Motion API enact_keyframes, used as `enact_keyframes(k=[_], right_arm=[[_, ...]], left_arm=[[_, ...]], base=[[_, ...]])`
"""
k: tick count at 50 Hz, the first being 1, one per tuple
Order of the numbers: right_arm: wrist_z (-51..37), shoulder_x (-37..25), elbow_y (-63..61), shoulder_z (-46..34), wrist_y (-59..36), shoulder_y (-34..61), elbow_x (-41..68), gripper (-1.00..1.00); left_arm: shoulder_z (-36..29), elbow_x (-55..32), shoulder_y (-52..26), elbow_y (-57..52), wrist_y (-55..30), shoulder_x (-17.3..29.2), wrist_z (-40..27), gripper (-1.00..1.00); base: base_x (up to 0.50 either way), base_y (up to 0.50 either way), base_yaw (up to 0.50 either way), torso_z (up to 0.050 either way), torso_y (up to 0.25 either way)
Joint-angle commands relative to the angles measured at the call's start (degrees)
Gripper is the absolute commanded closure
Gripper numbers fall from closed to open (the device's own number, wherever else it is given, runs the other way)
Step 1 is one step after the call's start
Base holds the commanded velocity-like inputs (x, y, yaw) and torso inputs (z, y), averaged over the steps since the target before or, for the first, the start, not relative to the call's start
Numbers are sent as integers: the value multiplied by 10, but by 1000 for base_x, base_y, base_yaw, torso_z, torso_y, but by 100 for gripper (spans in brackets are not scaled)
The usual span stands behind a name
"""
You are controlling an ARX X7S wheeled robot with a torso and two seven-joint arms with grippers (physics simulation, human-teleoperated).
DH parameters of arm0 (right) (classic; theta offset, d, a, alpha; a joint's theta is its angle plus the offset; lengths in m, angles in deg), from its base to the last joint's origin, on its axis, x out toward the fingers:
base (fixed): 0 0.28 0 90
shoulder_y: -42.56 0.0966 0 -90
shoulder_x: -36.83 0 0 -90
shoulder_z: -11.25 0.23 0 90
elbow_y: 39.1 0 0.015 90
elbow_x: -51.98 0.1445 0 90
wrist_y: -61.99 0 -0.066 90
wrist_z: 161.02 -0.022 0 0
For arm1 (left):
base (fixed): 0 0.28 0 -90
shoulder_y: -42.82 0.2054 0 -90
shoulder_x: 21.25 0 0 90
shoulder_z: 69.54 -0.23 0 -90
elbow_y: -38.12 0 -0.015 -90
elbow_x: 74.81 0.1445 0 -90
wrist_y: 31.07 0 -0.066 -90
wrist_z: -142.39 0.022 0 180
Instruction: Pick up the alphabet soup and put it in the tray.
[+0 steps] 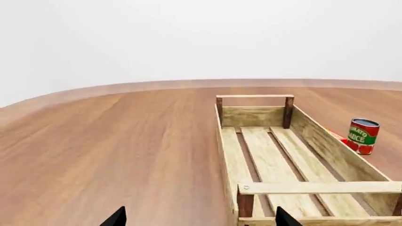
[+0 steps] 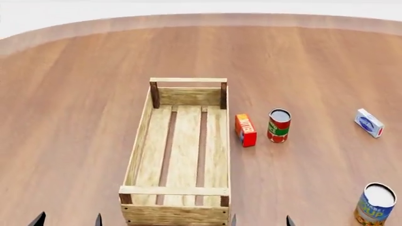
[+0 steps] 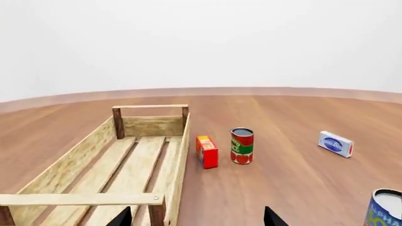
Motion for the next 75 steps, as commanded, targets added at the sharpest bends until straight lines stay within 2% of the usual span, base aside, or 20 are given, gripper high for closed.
enact_keyframes(k=[1,38,46,52,56,61,68,75], right_arm=[[-7,-8,-1,-11,1,1,6,-100],[-22,-25,0,-31,2,2,28,-100],[-25,-26,-1,-29,-4,3,43,-100],[-35,-24,-36,-20,-69,5,88,-100],[-56,-34,-82,-3,-152,-3,125,-100],[-86,-72,-207,27,-273,-17,188,-100],[-112,-119,-300,66,-392,-29,261,-100],[-136,-156,-358,124,-460,-57,318,-100]], left_arm=[[-9,-8,-2,1,0,7,-9,-100],[-28,-32,-2,-2,-2,24,-26,-100],[-32,-35,-5,0,-3,26,-30,-100],[-30,-41,-2,-5,-4,29,-34,-100],[-33,-42,0,-5,-1,31,-35,-100],[-34,-47,0,-7,-3,32,-36,-100],[-38,-49,-1,-9,-3,34,-39,-100],[-40,-52,-1,-11,-3,37,-41,-100]], base=[[426,332,0,0,0],[498,55,0,0,0],[52,0,0,0,0],[0,0,0,0,0],[0,0,0,0,0],[0,0,0,0,0],[0,0,0,0,0],[0,0,0,0,0]])
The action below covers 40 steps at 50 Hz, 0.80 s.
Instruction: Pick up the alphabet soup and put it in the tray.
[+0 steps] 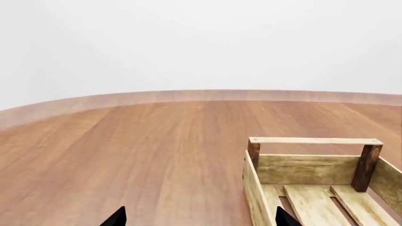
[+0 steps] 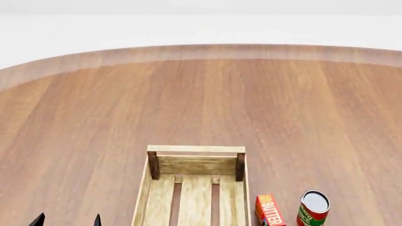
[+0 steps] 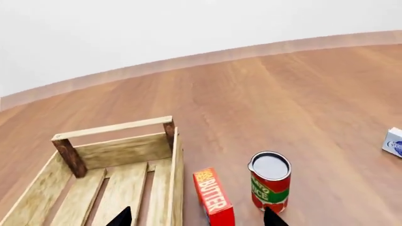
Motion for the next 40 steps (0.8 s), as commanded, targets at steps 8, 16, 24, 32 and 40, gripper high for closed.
enact_keyframes(k=[8,16,24,32,40], right_arm=[[-58,-76,-155,146,-165,-67,151,-100],[-63,-81,-162,214,-164,-99,189,-100],[-56,-83,-160,251,-154,-128,205,-100],[-60,-86,-166,316,-151,-162,237,-100],[-46,-89,-160,348,-136,-188,238,-100]], left_arm=[[-7,-7,-2,-1,2,5,-8,-100],[-8,-12,-3,-1,1,7,-10,-100],[-10,-16,-2,-3,1,9,-12,-100],[-11,-19,1,-5,3,12,-15,-100],[-13,-23,-1,-4,2,14,-18,-100]], base=[[0,0,0,0,0],[0,0,0,0,0],[0,0,0,0,0],[0,0,0,0,0],[0,0,0,0,0]])
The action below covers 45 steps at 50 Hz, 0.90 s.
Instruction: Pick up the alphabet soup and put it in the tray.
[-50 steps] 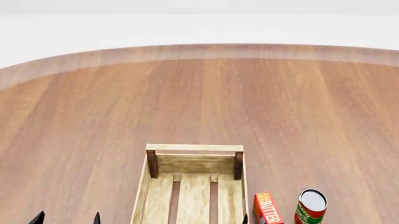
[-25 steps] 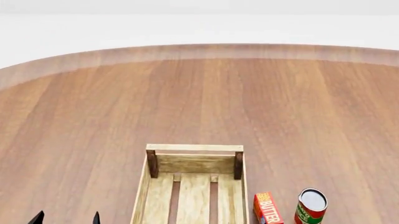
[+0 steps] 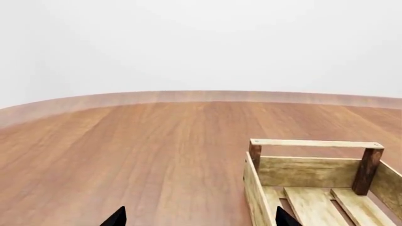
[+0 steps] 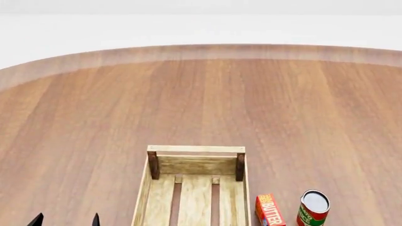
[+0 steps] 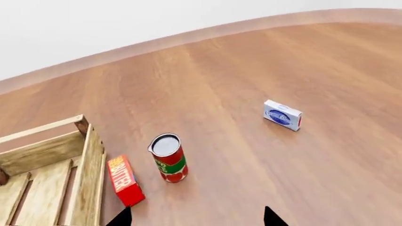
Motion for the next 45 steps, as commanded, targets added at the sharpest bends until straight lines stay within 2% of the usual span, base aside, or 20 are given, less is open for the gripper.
enact_keyframes(k=[1,45], right_arm=[[9,-5,-1,61,11,-40,20,-100],[81,39,81,172,106,-125,-4,-100]], left_arm=[[-2,-5,0,0,1,3,-4,-100],[-12,-20,-1,1,3,13,-17,-100]], base=[[0,0,0,0,0],[0,0,0,0,0]])
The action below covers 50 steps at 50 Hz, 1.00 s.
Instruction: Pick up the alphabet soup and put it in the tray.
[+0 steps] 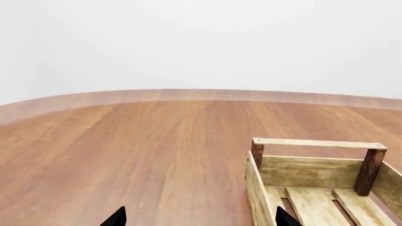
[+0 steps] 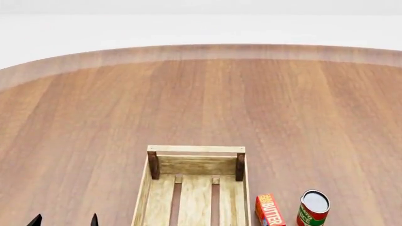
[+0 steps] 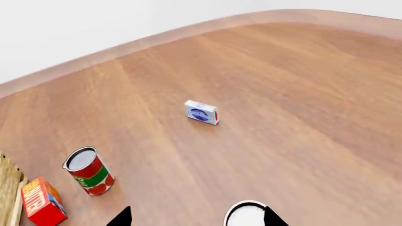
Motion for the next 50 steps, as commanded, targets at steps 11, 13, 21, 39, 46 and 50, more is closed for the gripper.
enact_keyframes(k=[11,13,21,39,46,50], right_arm=[[29,14,62,15,40,-4,-33,-100],[28,12,70,12,39,0,-35,-100],[10,-15,98,0,4,28,-26,-100],[7,-36,175,-31,-7,60,-51,-100],[12,-36,210,-47,2,76,-67,-100],[14,-39,222,-53,2,83,-70,-100]], left_arm=[[-5,-5,-1,2,5,4,-6,-100],[-5,-6,-2,2,4,5,-7,-100],[-7,-9,-1,0,4,7,-8,-100],[-9,-17,-2,1,3,11,-12,-100],[-11,-18,-6,6,4,11,-14,-100],[-11,-19,-6,7,5,12,-15,-100]], base=[[0,0,0,0,0],[0,0,0,0,0],[0,0,0,0,0],[0,0,0,0,0],[0,0,0,0,0],[0,0,0,0,0]])
